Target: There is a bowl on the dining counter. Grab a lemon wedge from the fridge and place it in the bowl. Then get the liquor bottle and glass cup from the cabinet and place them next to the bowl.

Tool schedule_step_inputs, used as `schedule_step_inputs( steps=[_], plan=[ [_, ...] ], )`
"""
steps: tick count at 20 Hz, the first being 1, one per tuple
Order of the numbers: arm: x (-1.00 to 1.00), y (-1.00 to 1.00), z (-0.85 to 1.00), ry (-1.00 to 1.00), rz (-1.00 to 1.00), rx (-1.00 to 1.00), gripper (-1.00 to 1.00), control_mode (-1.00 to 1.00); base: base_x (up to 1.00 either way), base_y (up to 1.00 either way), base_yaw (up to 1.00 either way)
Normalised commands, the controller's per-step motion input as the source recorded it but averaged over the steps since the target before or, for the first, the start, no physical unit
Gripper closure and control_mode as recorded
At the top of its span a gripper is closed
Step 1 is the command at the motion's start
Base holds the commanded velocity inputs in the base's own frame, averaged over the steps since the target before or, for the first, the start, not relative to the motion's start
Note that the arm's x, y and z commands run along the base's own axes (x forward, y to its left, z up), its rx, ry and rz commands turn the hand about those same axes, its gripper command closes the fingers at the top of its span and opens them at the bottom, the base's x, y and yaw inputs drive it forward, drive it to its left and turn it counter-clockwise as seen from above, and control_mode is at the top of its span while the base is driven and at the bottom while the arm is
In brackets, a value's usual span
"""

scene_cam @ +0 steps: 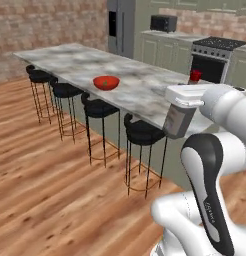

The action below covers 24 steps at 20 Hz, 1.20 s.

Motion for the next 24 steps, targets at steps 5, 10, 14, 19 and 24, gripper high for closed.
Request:
schedule_step_inputs(
  steps=[5,10,14,19,24],
  plan=[
    [0.0,0.0,0.0,0.0,0.0,0.0,1.0,1.0,0.84,0.9,-0.53],
    [0.0,0.0,0.0,0.0,0.0,0.0,1.0,1.0,0.71,0.94,-0.52],
    [0.0,0.0,0.0,0.0,0.0,0.0,1.0,1.0,0.53,0.99,-0.51],
    [0.0,0.0,0.0,0.0,0.0,0.0,1.0,1.0,0.46,1.0,-0.5],
    [0.0,0.0,0.0,0.0,0.0,0.0,1.0,1.0,0.52,1.0,-0.5]
  ],
)
